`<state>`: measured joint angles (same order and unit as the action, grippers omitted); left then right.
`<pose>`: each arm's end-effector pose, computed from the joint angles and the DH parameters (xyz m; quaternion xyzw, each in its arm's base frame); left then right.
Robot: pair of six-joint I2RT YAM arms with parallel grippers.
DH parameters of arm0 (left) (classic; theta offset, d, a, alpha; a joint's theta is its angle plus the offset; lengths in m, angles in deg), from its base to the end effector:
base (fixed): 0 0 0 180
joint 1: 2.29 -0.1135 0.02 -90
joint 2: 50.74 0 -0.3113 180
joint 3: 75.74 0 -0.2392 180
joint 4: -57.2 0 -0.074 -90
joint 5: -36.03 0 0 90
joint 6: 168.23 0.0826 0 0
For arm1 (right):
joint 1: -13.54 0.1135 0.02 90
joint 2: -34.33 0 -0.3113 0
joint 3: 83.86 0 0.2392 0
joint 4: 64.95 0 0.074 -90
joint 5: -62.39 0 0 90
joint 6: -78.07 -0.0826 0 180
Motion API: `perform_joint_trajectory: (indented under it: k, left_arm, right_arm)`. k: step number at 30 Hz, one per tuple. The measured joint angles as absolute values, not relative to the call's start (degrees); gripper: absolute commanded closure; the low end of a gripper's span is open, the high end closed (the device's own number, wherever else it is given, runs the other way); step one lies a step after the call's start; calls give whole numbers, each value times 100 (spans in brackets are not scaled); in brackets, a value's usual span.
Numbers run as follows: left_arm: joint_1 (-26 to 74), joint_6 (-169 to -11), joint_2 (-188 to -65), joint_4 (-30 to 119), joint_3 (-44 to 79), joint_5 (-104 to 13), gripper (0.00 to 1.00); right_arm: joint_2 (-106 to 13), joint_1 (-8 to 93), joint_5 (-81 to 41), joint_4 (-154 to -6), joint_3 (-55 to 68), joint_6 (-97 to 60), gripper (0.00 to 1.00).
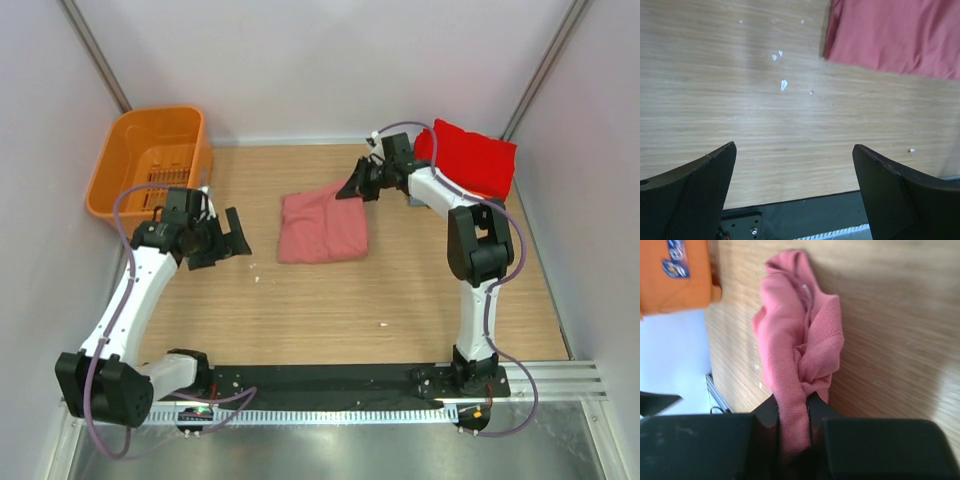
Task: Fold and stack the t-shirts
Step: Neatly place the folded tshirt to the corner
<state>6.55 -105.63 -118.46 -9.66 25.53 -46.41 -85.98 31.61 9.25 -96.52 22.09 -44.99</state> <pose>0.2199 -0.0452 0.3182 -0.1347 0.9445 -0.1510 0.2589 0.4659 0.2041 0.2223 -0.0029 0.8874 0.4180 0.1946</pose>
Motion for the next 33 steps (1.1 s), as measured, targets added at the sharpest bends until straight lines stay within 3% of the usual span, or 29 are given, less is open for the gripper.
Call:
perform_joint_trajectory:
  k: [9, 18, 25, 33]
  left_arm:
    - [655, -10473, -11042, -639, 3399, -4403, 0]
    - [653, -10473, -11022, -536, 3482, -4438, 0]
    - [655, -10473, -11024, -464, 3482, -4436, 0]
    - [655, -10473, -11125, -424, 3504, -4427, 0]
  right_arm:
    - [-8465, 2861, 484, -11182, 4115, -4208, 99]
    - [-8720, 2428, 468, -12692, 6646, -3760, 99]
    - [-8985, 1716, 807, -13302, 7415, -3602, 99]
    - [-9009, 973, 1362, -13291, 7481, -3738, 98]
